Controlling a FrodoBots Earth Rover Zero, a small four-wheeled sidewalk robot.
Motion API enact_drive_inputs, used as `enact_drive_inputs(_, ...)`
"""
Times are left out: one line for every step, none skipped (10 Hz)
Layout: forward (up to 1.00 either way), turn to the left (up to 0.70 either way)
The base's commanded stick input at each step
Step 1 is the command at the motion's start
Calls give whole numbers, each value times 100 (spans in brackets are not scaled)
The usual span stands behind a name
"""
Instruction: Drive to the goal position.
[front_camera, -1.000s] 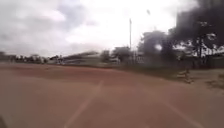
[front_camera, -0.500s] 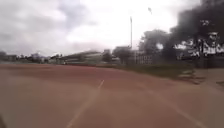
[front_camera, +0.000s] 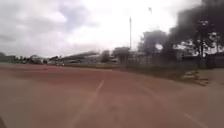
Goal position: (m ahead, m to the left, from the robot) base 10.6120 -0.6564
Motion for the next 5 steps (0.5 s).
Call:
enact_drive_inputs(85,0)
enact_drive_inputs(85,0)
enact_drive_inputs(85,0)
enact_drive_inputs(85,0)
enact_drive_inputs(85,0)
